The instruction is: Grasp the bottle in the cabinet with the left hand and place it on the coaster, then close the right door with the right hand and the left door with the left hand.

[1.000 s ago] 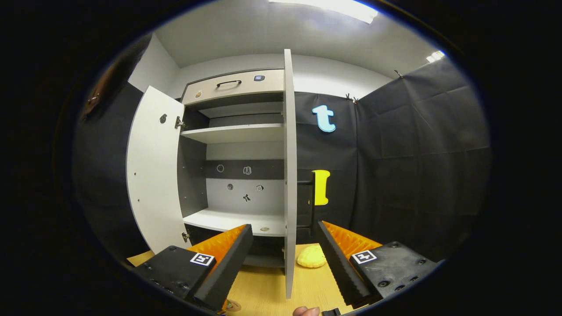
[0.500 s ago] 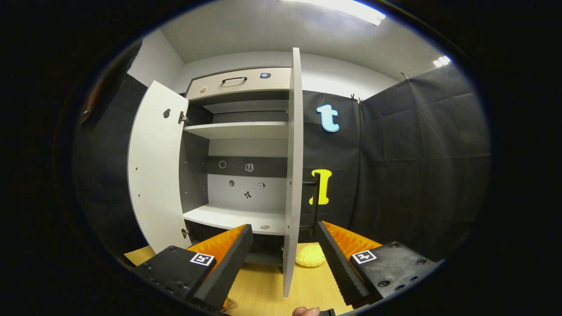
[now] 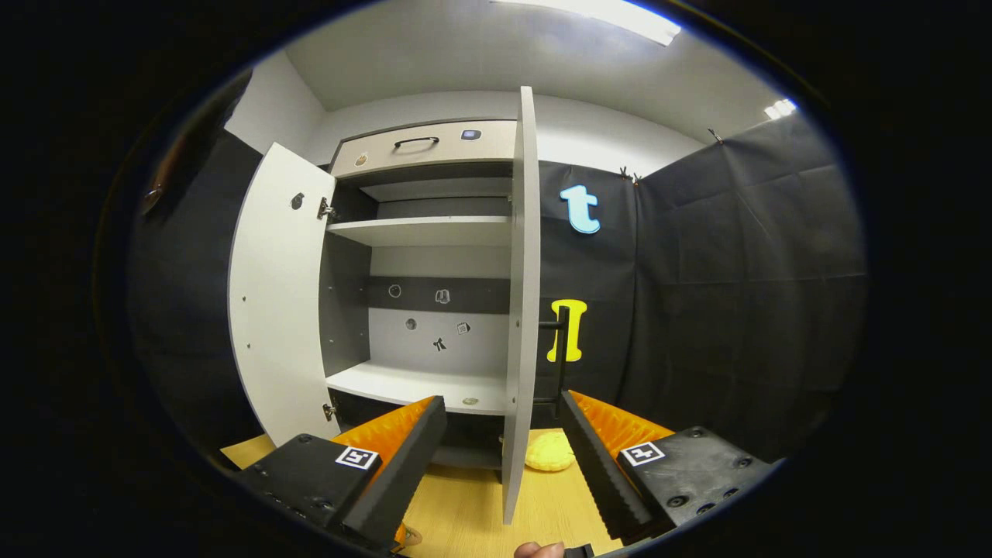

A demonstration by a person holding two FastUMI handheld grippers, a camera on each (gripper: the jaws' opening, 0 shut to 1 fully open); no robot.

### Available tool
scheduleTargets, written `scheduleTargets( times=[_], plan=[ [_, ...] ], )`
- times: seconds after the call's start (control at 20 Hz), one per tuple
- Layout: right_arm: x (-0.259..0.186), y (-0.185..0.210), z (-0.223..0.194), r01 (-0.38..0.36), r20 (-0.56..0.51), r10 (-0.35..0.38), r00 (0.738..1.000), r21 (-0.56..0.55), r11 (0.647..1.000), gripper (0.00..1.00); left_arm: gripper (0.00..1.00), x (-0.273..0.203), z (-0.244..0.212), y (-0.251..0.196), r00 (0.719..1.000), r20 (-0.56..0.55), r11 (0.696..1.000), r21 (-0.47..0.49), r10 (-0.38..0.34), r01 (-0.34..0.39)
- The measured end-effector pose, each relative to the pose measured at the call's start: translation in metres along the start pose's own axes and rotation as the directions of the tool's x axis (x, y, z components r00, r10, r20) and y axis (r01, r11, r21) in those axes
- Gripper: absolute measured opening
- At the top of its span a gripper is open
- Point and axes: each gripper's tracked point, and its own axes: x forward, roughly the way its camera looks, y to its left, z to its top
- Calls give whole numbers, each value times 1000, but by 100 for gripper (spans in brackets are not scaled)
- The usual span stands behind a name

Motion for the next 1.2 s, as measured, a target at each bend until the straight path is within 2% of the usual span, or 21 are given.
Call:
scheduleTargets(
  times=[0.15,0.4,0.55,0.65,0.85,1.0,1.2],
  plan=[
    [0,3,-1,-2,3,2,1000,-3,1000,97,93,-5,-3,-2,1000,-7,1000,-6,-12,12],
    [0,5,-4,4,0,-4,1000,-12,1000,97,94,-22,-17,-1,998,-54,1000,3,-24,24],
    [6,-15,-16,58,-28,-59,998,-15,998,98,94,-42,-13,-1,997,-76,1000,-13,-13,12],
    [11,-39,-25,114,-48,-115,992,-26,993,97,94,-57,5,0,998,-70,1000,-31,3,-5],
    [23,-92,-27,203,-49,-207,977,-73,976,97,94,-83,58,26,995,-50,994,-53,89,-91],
    [41,-118,-34,230,-89,-238,967,-89,969,97,94,-98,106,60,989,-24,987,-53,148,-149],
    [66,-140,-27,261,-74,-263,962,-44,964,97,94,-117,162,127,968,10,968,-38,249,-248]
  ],
)
